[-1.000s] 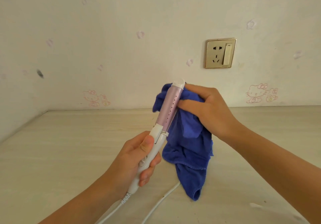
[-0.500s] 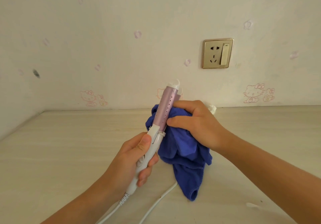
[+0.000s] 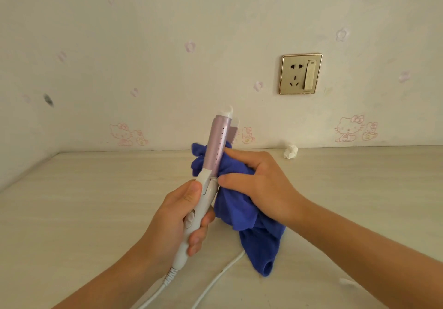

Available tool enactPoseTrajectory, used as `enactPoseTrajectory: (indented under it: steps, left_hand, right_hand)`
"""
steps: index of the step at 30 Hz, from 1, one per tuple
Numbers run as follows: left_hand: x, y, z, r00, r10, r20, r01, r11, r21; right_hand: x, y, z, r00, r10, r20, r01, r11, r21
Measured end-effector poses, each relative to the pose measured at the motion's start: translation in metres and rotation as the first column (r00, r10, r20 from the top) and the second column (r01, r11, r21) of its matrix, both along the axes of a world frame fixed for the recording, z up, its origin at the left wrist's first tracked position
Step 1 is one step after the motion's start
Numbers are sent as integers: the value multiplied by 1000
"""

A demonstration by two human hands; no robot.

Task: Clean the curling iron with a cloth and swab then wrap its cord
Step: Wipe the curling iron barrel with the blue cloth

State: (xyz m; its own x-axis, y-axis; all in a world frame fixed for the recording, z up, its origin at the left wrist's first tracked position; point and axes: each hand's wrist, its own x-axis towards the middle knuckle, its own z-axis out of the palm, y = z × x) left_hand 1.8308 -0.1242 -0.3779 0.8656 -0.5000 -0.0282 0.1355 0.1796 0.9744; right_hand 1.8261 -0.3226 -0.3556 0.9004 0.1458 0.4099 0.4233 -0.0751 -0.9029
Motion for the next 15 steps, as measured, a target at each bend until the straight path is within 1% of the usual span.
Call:
enactPoseTrajectory:
  steps: [1,4,8,10,13,15]
  left_hand:
    - [0,1,0,1000,5,2,-5,1000,7]
    - [0,2,2,1000,-6,9,6,1000,13]
    - [2,-1,6,998,-55,43,54,998,25]
    - [0,-1,4,997,-71,39,70,997,24]
    - [-3,-2,2,995,-85,46,83,996,37]
    - [-4,-2,1,995,-86,53,84,996,40]
  right_hand:
    - [-1,2,-2,1000,18,-11,-18,1000,3]
    - [-1,-1,1,1000,6,-21,-6,1000,12]
    - [2,-12,12,999,-42,31,43,998,-37]
    - [4,-18,17,993,-101,62,102,995,-14]
    - [8,-25,19,976,-203,75,198,978,64]
    - [9,-27,21,972,-224,71,216,971,101]
